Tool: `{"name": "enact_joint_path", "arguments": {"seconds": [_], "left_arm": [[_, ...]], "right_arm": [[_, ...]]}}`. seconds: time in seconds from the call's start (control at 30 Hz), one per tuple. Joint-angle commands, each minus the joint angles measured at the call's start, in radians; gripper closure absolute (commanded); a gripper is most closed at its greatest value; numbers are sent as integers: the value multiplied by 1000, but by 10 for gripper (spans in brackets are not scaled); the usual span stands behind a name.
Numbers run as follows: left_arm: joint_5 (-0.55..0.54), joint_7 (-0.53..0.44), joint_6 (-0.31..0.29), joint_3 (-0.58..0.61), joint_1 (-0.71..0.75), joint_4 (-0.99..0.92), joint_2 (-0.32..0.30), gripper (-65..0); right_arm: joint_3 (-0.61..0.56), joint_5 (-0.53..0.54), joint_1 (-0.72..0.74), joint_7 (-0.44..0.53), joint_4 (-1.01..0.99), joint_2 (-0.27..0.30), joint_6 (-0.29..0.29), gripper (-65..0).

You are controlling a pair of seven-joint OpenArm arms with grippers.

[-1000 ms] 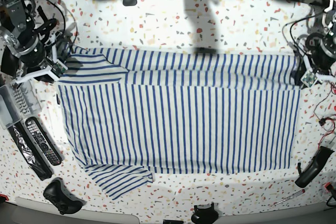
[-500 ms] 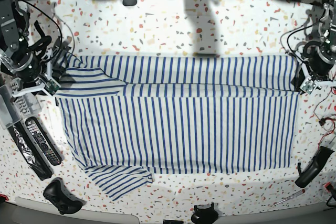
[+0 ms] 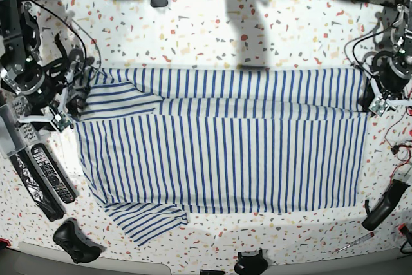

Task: Layout the t-shirt on the table in an organized manner, then fold the t-shirt properly
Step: 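Release the fold and pull the shirt toward the robot with both grippers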

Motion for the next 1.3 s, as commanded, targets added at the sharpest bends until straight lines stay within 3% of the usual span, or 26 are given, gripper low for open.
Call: {"name": "enact_joint_path", "arguments": {"seconds": [0.0, 0.07, 0.17, 0.23, 0.33, 0.4, 0.47, 0.53, 0.6, 0.63, 0.77, 0.87, 1.13, 1.27], "left_arm": [[-5, -16, 18, -11, -13, 11, -25, -207], [-5, -8, 18, -13, -13, 12, -26, -272], [-6, 16, 28, -13, -13, 18, -37, -271], [-39, 55, 76, -14, -10, 32, -49, -271], [-187, 112, 89, -43, -10, 69, -56, -262], [-309, 148, 88, -69, -10, 100, -47, -219], [-378, 182, 88, -97, -9, 132, -23, -114], [-439, 207, 89, -125, -7, 154, 11, 0], [-492, 242, 89, -151, -7, 159, 49, 0], [-510, 264, 89, -163, -7, 158, 68, 0], [-533, 317, 89, -189, 9, 156, 124, 0], [-552, 317, 89, -189, 25, 155, 151, 0], [-570, 349, 83, -189, 48, 154, 253, 0], [-510, 362, 26, -189, 78, 154, 300, 0]], "right_arm": [[11, 11, 18, -2, 12, 23, -11, -285], [11, 35, 18, -40, 13, 26, -11, -284], [13, 53, 18, -80, 14, 26, -11, -284], [14, 71, 18, -93, 26, 26, -11, -284], [29, 184, 18, -135, 77, 26, -11, -284], [35, 283, 18, -186, 121, 26, -11, -277], [35, 348, 18, -222, 151, 20, -11, -231], [35, 371, 18, -225, 159, 2, -11, -138], [35, 370, 17, -230, 158, -29, -13, -22], [35, 369, 17, -240, 157, -48, -14, 0], [35, 365, 18, -251, 119, -118, -73, 0], [35, 362, 18, -256, 59, -142, -77, 0], [35, 362, 14, -278, -67, -146, -75, 0], [35, 362, -5, -317, -85, -146, -60, 0]]}}
